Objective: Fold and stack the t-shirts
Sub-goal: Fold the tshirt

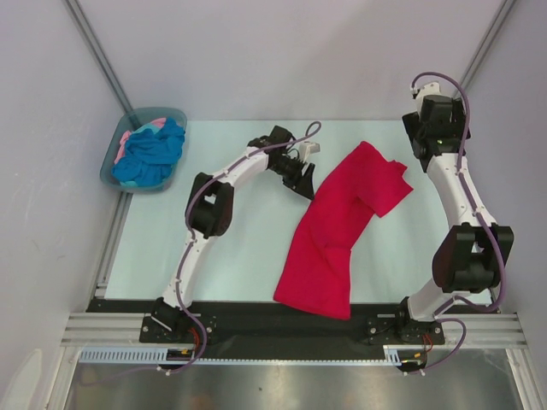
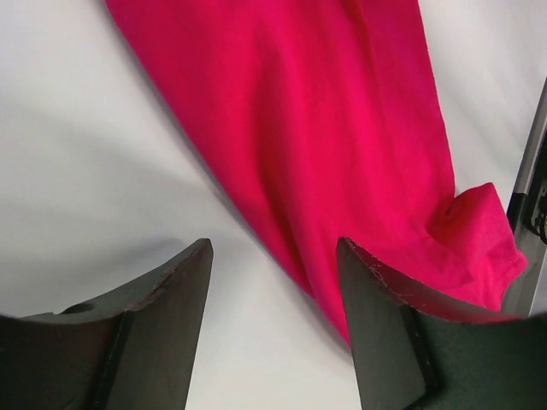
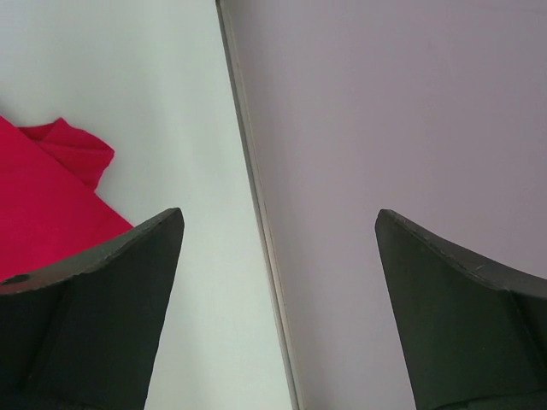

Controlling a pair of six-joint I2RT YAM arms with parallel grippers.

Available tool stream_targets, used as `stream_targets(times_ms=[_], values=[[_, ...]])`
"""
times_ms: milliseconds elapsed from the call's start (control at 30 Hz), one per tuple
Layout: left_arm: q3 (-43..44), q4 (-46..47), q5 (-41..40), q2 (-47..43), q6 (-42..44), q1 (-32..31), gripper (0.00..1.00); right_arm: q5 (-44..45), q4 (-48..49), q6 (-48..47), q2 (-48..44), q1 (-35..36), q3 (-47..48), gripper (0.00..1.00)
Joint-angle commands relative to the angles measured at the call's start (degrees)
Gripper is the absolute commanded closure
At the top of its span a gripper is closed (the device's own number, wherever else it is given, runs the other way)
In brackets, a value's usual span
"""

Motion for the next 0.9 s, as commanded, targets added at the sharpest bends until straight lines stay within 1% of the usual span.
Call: stream_targets(times_ms=[0, 100, 133, 167, 400, 667, 767, 867], values=[[2.7, 1.9, 3.1, 1.5, -1.6, -0.8, 0.34, -1.2, -1.2, 0.7, -1.5, 1.2, 3.3, 0.00], [2.9, 2.4, 3.2, 2.2, -1.7, -1.3, 0.34, -1.9, -1.5, 0.8, -1.5, 1.2, 3.7, 0.00], [3.4, 2.5, 3.1, 2.5, -2.0, -1.3, 0.34, -2.4, -1.9, 1.0, -1.4, 2.8, 4.4, 0.00], [3.6, 3.1, 3.0, 2.6, -2.3, -1.5, 0.34, -2.8, -3.0, 1.5, -1.1, 2.9, 5.0, 0.00], [5.2, 6.0, 3.1, 4.9, -6.1, -2.3, 0.34, -4.0, -4.6, 2.3, -0.7, 4.4, 6.6, 0.00], [5.9, 8.2, 3.0, 6.1, -7.0, -3.4, 0.34, -4.4, -6.6, 2.5, 0.9, 5.8, 10.4, 0.01], [5.9, 8.9, 2.6, 6.5, -7.8, -3.6, 0.37, -4.8, -7.5, 2.7, 1.3, 6.5, 11.8, 0.01], [5.8, 9.1, 1.6, 6.6, -8.0, -3.9, 0.43, -5.2, -7.8, 3.0, 1.5, 7.1, 12.6, 0.02]])
